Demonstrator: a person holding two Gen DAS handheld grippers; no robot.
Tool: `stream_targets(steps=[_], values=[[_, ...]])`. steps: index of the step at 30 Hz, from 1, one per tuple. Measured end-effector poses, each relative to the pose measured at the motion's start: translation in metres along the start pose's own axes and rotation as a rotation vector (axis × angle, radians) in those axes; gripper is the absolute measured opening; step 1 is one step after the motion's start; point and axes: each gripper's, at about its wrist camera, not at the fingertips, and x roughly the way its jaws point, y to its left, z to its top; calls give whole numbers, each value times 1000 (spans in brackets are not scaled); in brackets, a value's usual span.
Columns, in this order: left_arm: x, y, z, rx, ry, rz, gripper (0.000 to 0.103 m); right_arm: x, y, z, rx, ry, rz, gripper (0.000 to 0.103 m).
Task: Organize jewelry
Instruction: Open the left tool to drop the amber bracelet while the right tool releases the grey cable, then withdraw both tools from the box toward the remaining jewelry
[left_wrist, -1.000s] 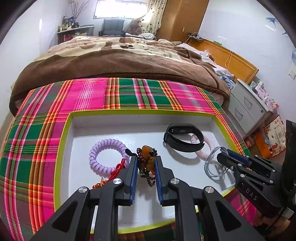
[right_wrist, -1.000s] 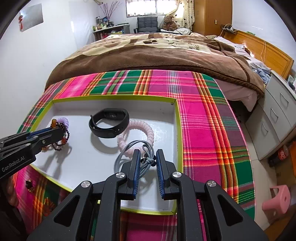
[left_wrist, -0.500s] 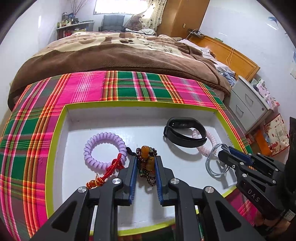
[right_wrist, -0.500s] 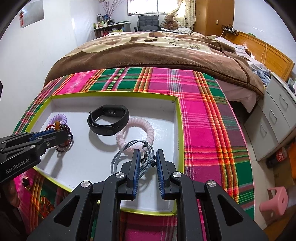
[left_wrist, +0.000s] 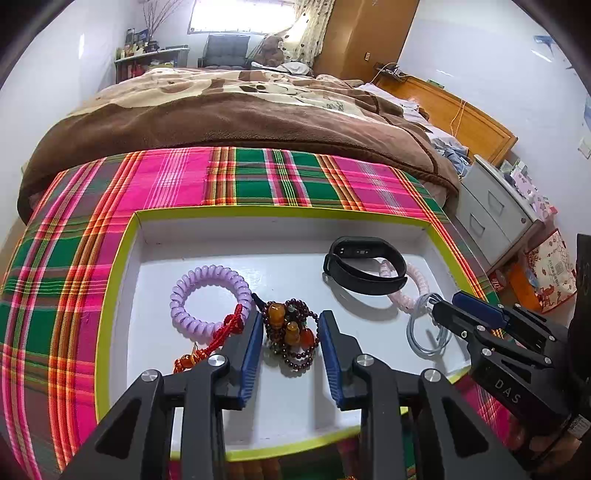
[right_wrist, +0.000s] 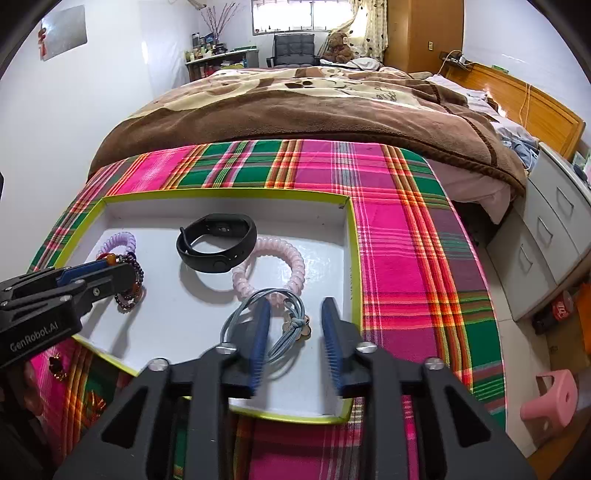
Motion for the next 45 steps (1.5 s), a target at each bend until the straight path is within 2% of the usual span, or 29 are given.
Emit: stream_targets(steps=[7,11,28,37,41,42,43,45], values=[[-13,-3,-3,10,-21,-10,32,-9,2,-3,-10,-18,6,35],[-28,-4,-7,11,-49,-25,41,-18,2,-5,-4,-36,15,39],[-109,12,-48,-32,-154,-1,41,-63,14,-32,0,-100,68,39],[-134,25,-75,-58,-172,15,42,-81,29,-46,-21,-135,106,39],[-140,32,-89,-76,-169,21,42,-85,36,-52,-29,-137,163,40],[-141,34,-92,-79,-165,32,42,-85,38,-54,-32,-137,174,44],[-141,34,-95,-75,-161,40,42,-86,41,-55,-36,-141,186,52],[-141,36,-101,-68,-149,70,42,-85,48,-58,-46,-138,202,56]])
